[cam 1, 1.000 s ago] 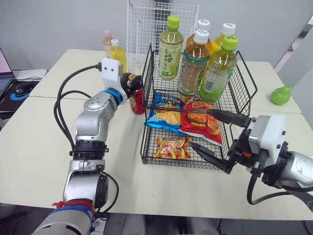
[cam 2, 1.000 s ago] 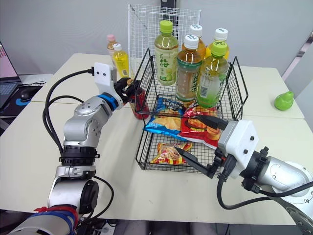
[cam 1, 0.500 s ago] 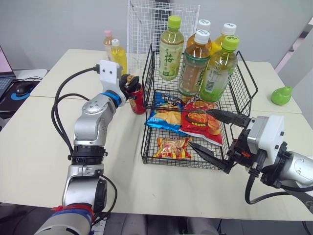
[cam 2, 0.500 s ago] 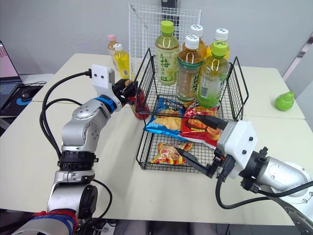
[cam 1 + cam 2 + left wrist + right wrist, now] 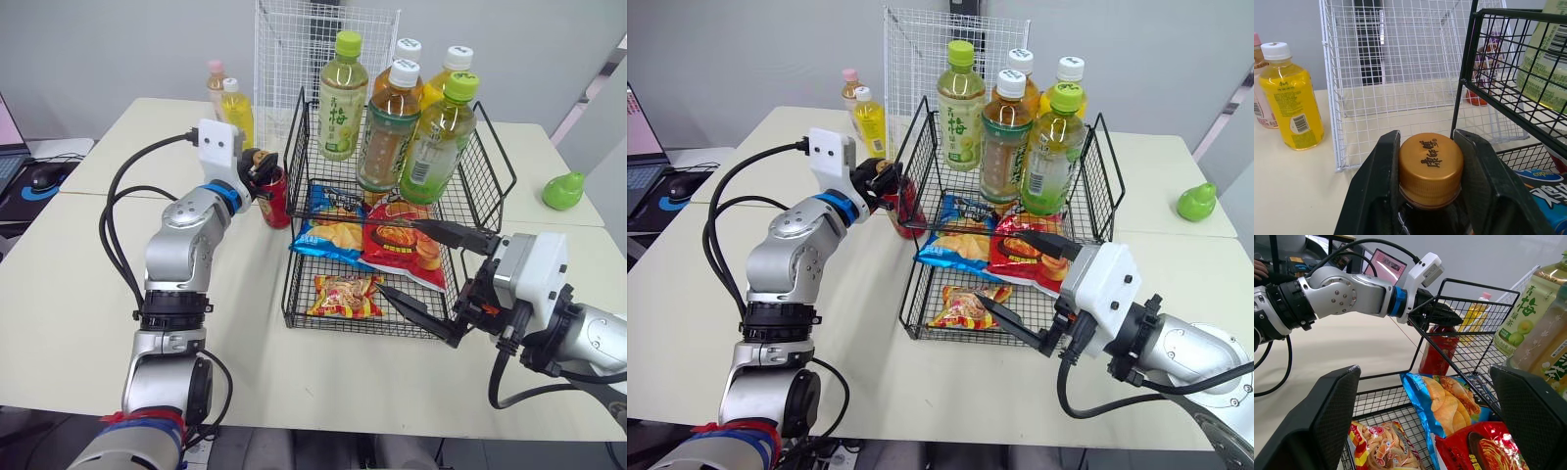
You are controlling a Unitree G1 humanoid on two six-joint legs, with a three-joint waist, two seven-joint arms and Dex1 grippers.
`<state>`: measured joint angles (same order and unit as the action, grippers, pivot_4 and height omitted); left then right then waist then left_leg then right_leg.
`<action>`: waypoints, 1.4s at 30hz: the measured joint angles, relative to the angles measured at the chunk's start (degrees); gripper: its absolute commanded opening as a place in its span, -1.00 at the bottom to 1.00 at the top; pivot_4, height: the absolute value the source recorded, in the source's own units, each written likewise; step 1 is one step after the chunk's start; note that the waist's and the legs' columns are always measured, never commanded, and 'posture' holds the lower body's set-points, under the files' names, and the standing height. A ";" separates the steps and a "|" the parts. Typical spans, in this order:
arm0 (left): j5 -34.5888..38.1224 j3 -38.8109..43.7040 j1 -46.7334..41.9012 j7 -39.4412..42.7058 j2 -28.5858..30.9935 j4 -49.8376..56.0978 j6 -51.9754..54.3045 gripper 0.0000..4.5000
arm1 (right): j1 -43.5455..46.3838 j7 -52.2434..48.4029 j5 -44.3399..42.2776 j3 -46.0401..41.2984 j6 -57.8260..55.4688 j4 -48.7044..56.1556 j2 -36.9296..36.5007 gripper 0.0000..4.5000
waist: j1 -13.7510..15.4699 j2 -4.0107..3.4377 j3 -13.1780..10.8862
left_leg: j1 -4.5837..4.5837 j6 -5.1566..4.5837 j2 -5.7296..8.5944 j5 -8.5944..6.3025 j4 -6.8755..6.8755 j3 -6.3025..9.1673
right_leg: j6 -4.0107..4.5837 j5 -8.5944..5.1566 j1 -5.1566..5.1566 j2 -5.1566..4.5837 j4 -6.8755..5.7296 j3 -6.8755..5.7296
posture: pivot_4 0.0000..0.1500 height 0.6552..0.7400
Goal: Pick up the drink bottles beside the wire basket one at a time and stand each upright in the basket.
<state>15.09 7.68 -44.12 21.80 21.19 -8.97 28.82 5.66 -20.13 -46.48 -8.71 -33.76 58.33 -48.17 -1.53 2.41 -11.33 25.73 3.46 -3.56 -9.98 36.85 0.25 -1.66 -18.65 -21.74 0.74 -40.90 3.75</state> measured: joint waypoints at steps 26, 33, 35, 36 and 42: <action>0.77 0.00 0.87 2.91 4.52 3.80 4.56 -0.41 | -1.66 -4.93 2.05 -3.14 1.39 -1.92 1.43 1.00 | -0.09 0.01 -0.01 | 0.03 0.00 -0.02 0.00 -0.06 0.00 | 0.00 0.00 -0.06 0.02 0.02 0.00 | 1.00 0.91; 6.47 2.78 -2.22 12.18 16.26 5.62 11.28 -0.41 | -1.20 -7.13 3.06 -3.82 2.38 -2.60 1.34 1.00 | -0.18 0.07 -0.07 | 0.05 0.01 -0.04 0.00 -0.08 0.01 | -0.05 -0.03 -0.10 0.04 0.03 -0.03 | 1.00 0.91; 8.75 3.93 -7.09 15.70 20.22 1.97 13.50 -0.41 | -0.18 -7.96 3.04 -4.49 2.96 -3.33 1.33 1.00 | -0.19 0.16 -0.14 | 0.07 0.01 -0.04 0.00 -0.04 0.01 | -0.06 -0.04 -0.10 0.04 0.03 -0.05 | 1.00 0.91; 9.64 4.24 -10.46 17.61 22.32 -0.45 14.16 -0.41 | 0.20 -8.41 2.74 -5.17 3.12 -3.76 1.33 1.00 | -0.15 0.20 -0.16 | 0.09 0.01 -0.03 0.00 -0.04 0.02 | -0.06 -0.04 -0.11 0.04 0.05 -0.07 | 1.00 0.91; 12.41 5.68 -28.79 27.74 29.67 -12.66 16.15 -0.41 | 4.55 -9.77 -5.59 -9.63 2.17 -5.40 -1.32 1.00 | 0.01 0.19 -0.17 | 0.14 0.00 0.02 -0.01 -0.13 0.00 | -0.03 -0.03 -0.10 -0.02 0.19 -0.11 | 1.00 0.91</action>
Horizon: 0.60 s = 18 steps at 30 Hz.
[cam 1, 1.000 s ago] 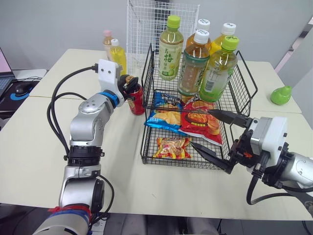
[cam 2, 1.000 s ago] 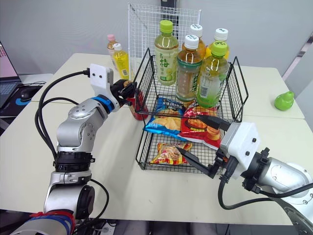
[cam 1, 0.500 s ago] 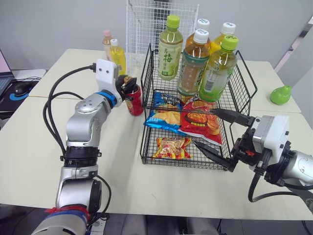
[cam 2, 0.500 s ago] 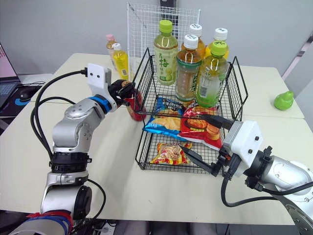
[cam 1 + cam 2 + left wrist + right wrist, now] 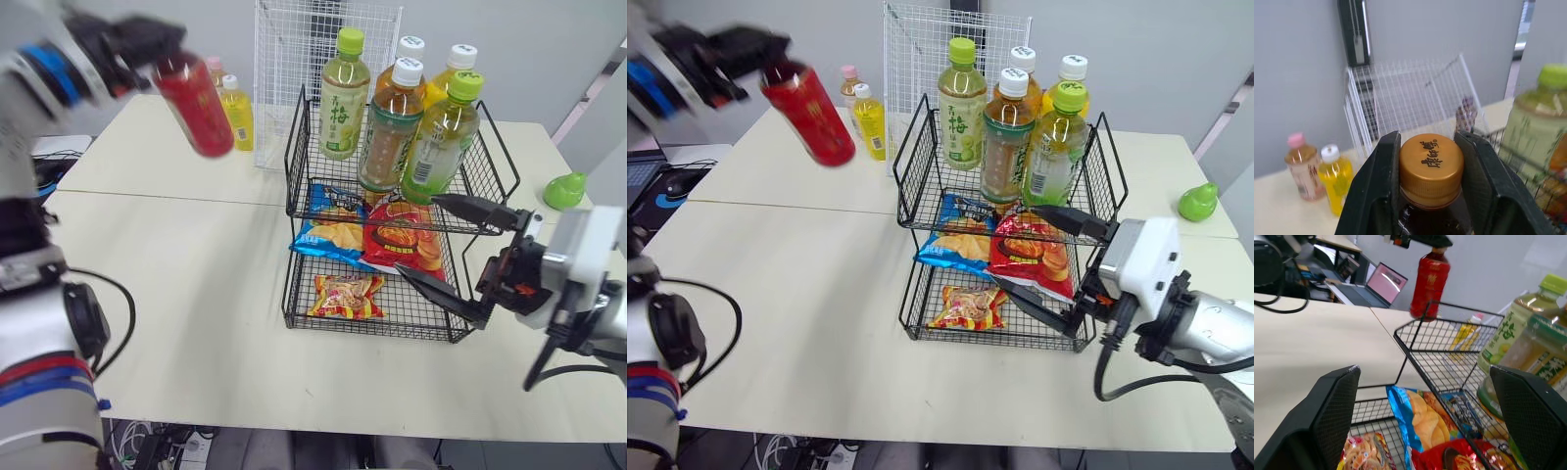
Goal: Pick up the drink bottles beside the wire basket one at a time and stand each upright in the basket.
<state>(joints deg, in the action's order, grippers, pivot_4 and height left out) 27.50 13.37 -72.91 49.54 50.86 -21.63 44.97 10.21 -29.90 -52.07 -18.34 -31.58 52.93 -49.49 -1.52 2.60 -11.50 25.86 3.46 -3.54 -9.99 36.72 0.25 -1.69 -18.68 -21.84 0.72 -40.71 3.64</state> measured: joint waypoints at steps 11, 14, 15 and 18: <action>1.60 -6.97 -22.42 14.78 -6.13 -15.61 9.30 -0.41 | -1.67 -1.21 -9.94 -5.43 -2.49 -1.16 -5.64 1.00 | -0.12 0.01 -0.01 | 0.05 0.00 0.00 0.00 0.03 0.02 | -0.02 -0.02 -0.04 0.01 -0.05 0.00 | 1.00 0.91; 1.55 -8.57 -25.89 17.13 -8.64 -19.75 10.66 -0.41 | -1.96 -1.04 -9.91 -5.42 -2.50 -1.14 -5.76 1.00 | -0.36 0.00 -0.01 | 0.08 -0.01 -0.02 0.00 0.03 -0.05 | -0.04 -0.03 -0.17 0.03 -0.16 0.08 | 1.00 0.91; 1.30 -9.19 -26.77 18.33 -9.32 -20.58 10.65 -0.41 | -1.94 -0.76 -9.90 -5.43 -2.50 -1.15 -5.79 1.00 | -0.53 0.00 -0.01 | 0.08 -0.01 -0.03 0.00 0.00 -0.12 | -0.03 -0.03 -0.23 0.05 -0.16 0.14 | 1.00 0.91; 0.14 -12.47 -26.85 22.56 -11.42 -20.50 9.50 -0.41 | -0.03 1.52 -9.99 -5.35 -2.51 -1.54 -5.78 1.00 | -0.83 -0.10 -0.05 | 0.08 0.00 -0.04 0.01 -0.06 -0.19 | 0.02 -0.02 -0.32 0.05 -0.22 0.22 | 1.00 0.91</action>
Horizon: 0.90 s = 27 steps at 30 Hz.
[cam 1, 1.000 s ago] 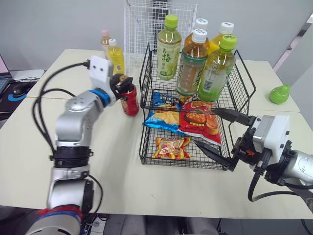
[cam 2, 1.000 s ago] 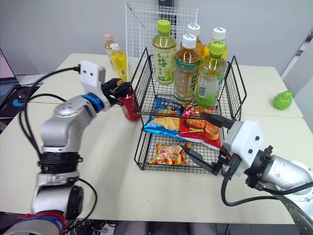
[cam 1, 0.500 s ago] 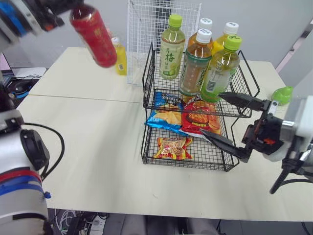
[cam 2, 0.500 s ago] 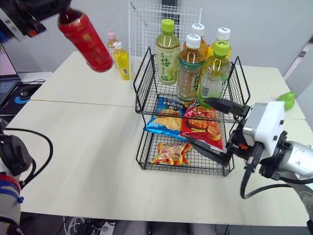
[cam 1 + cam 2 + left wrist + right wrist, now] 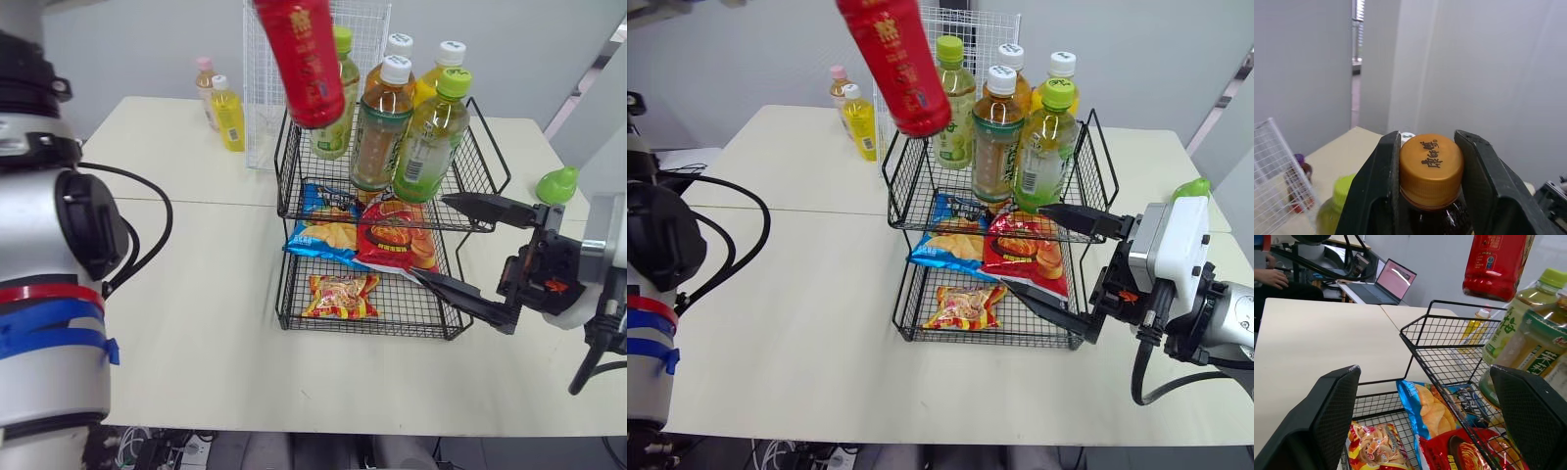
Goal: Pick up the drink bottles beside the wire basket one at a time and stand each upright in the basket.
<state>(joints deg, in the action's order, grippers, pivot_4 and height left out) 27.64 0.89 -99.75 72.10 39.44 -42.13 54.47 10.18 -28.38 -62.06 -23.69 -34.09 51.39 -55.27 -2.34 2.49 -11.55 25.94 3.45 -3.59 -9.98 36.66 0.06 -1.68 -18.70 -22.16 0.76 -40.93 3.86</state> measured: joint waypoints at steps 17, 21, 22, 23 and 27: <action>-7.61 -6.06 11.07 3.00 -5.10 3.78 -13.94 -0.41 | 1.73 1.81 0.14 -0.01 -0.02 -1.64 -0.07 1.00 | 0.38 -0.05 -0.01 | 0.06 0.00 0.01 0.00 0.02 -0.06 | 0.06 0.02 -0.04 -0.01 -0.02 0.07 | 1.00 0.91; -7.96 -6.06 11.22 2.81 -5.44 3.80 -15.17 -0.41 | 1.65 1.79 0.14 -0.01 -0.02 -1.62 -0.08 1.00 | 0.38 -0.05 -0.01 | 0.06 0.00 0.02 0.00 0.05 -0.06 | 0.06 0.02 -0.03 0.00 -0.04 0.08 | 1.00 0.91; -7.98 -6.04 11.23 2.81 -5.46 3.80 -15.32 -0.41 | 1.60 1.79 0.15 -0.01 -0.02 -1.60 -0.08 1.00 | 0.38 -0.05 -0.01 | 0.06 0.00 0.01 0.00 0.04 -0.06 | 0.06 0.02 -0.04 0.00 -0.03 0.07 | 1.00 0.91; -7.99 -5.99 11.23 2.77 -5.50 3.80 -15.41 -0.41 | 1.58 1.80 0.15 -0.01 -0.02 -1.59 -0.08 1.00 | 0.38 -0.05 -0.01 | 0.06 0.00 0.01 0.00 0.04 -0.06 | 0.06 0.02 -0.04 0.00 -0.03 0.07 | 1.00 0.91; -7.99 -5.75 11.23 3.03 -5.50 3.73 -15.80 0.11 | 1.45 1.92 0.19 -0.05 -0.02 -1.52 -0.08 1.00 | 0.38 -0.05 -0.01 | 0.06 0.00 0.01 0.00 0.04 -0.06 | 0.06 0.02 -0.04 0.00 -0.04 0.07 | 1.00 0.91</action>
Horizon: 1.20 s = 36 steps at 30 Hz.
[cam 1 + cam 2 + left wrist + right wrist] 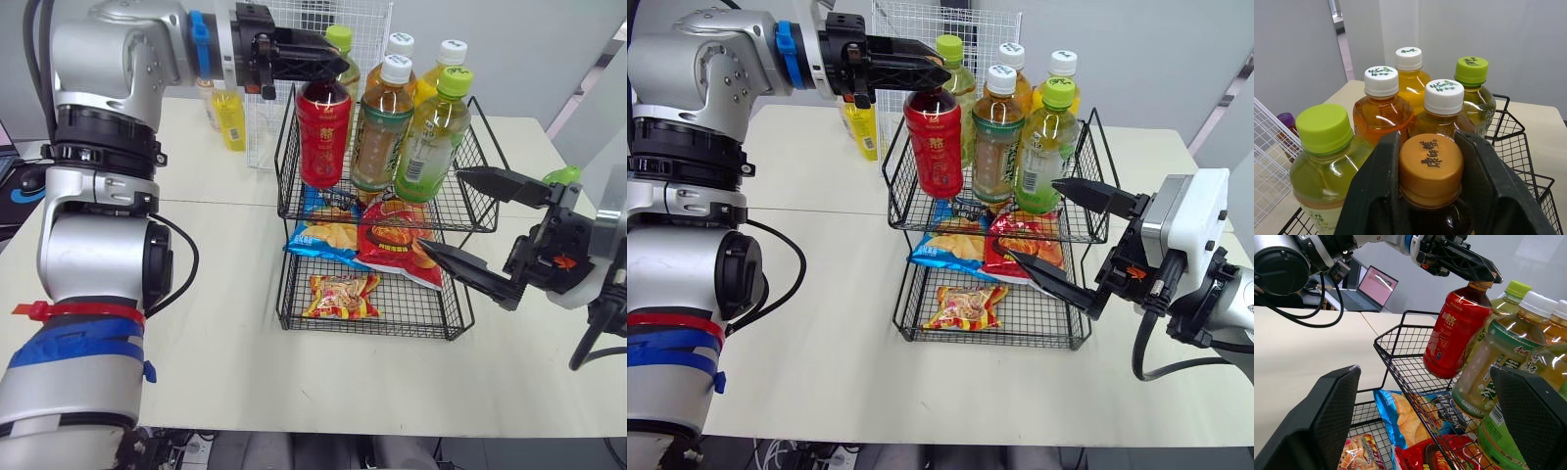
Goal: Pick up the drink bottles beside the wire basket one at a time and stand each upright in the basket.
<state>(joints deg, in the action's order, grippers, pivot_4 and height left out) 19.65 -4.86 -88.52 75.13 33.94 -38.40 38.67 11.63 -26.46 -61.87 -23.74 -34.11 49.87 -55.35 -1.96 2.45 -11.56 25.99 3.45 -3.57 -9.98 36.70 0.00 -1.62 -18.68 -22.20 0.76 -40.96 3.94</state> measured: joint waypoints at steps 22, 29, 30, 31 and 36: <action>2.03 4.52 4.60 2.35 8.27 9.01 3.57 0.99 | -2.47 -0.31 0.40 -4.95 -0.01 0.51 -1.50 1.00 | 0.05 -0.03 0.02 | -0.06 0.00 -0.02 0.00 0.09 0.03 | 0.00 0.00 0.08 0.01 -0.06 -0.03 | 1.00 0.91; 2.43 6.57 8.10 0.26 12.05 12.53 4.77 0.99 | -1.68 -3.17 0.95 -6.25 -0.67 -2.61 -3.81 1.00 | 0.14 -0.06 0.01 | -0.05 0.00 -0.01 0.00 0.13 0.02 | 0.00 0.01 0.08 -0.02 -0.08 -0.02 | 1.00 0.91; 2.59 6.85 8.94 -0.11 12.60 13.30 4.92 0.99 | -0.65 -4.62 -0.14 -8.68 -1.49 -4.69 -6.16 1.00 | 0.14 -0.10 0.00 | -0.06 0.00 0.00 0.00 0.14 -0.02 | 0.01 0.01 0.08 -0.05 -0.10 0.00 | 1.00 0.91; 2.65 6.96 9.64 -0.57 13.26 13.72 4.96 0.99 | 0.66 -5.81 -0.48 -11.54 -2.03 -7.26 -8.17 1.00 | 0.14 -0.09 0.00 | -0.07 0.00 -0.01 0.00 0.15 -0.02 | 0.01 0.01 0.09 -0.04 -0.10 -0.01 | 1.00 0.91; 2.11 9.96 14.01 -4.42 16.96 14.04 3.11 0.99 | 2.22 -10.55 0.15 -21.85 -2.97 -18.05 -10.69 1.00 | 0.14 -0.08 0.04 | -0.10 0.00 -0.04 0.00 0.13 0.04 | 0.01 0.01 0.12 -0.01 -0.09 -0.05 | 1.00 0.91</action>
<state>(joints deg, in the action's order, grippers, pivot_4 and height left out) 21.76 5.10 -74.52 70.71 50.90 -24.36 41.77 13.85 -37.01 -61.73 -45.59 -37.08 31.82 -66.04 -1.82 2.37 -11.52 25.89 3.45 -3.61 -9.98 36.83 0.04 -1.60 -18.67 -22.08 0.75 -41.05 3.88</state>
